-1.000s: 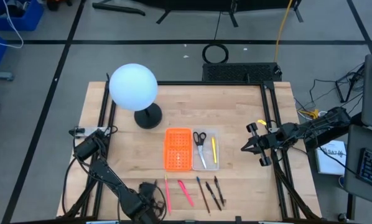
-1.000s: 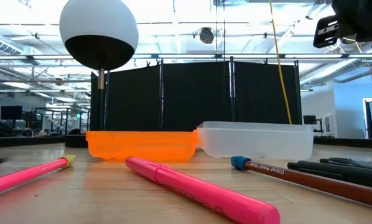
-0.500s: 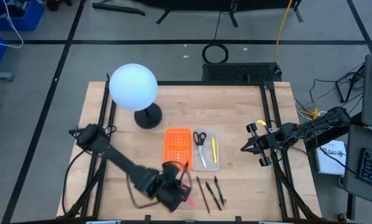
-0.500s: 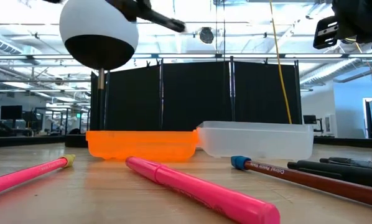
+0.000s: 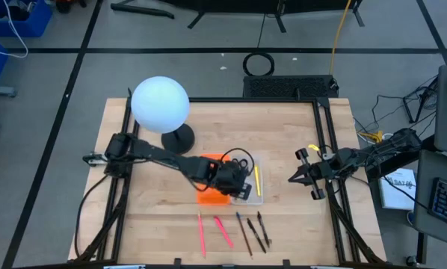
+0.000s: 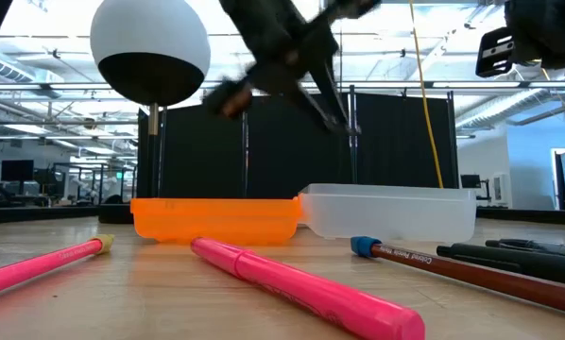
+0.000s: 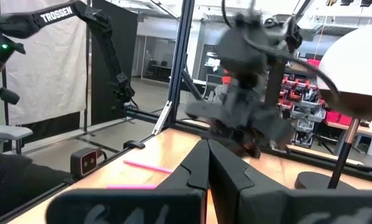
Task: Pick & place school supplies into a supply box
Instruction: Put the left black pen into the transparent bin
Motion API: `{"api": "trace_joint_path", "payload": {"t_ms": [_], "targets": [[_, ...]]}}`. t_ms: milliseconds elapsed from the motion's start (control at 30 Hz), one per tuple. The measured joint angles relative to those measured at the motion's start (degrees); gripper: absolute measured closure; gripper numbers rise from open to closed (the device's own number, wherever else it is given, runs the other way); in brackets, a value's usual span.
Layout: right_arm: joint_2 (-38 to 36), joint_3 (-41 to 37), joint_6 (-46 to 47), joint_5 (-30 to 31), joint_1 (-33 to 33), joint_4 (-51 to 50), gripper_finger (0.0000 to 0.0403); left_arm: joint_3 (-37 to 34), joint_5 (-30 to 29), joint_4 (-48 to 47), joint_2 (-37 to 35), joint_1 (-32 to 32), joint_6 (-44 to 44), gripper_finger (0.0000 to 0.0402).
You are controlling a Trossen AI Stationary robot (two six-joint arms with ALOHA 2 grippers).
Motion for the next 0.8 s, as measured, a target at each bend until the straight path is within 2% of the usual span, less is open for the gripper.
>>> {"api": "trace_joint_path", "payload": {"t_ms": [133,233,567,800], "targets": [[0.00,0.00,-0.49,0.00,0.00,-0.91,0.0403,-3.98,3.11,7.74,0.06,2.73,-3.06,0.0369],[0.00,0.00,-0.61,0.00,0.02,-1.28,0.0403,-5.59,2.03,7.51,-0.07,4.28,-6.33,0.0367],[0.00,0.00,-2.36,0.00,0.00,-2.04,0.0403,-5.51,-0.53,8.33,0.61,7.11,-6.18,0.0369],[-0.03,0.02,-2.63,0.00,0.01,-1.92,0.0403,-5.52,2.22,11.44,3.91,7.34,-6.52,0.0369]]}}
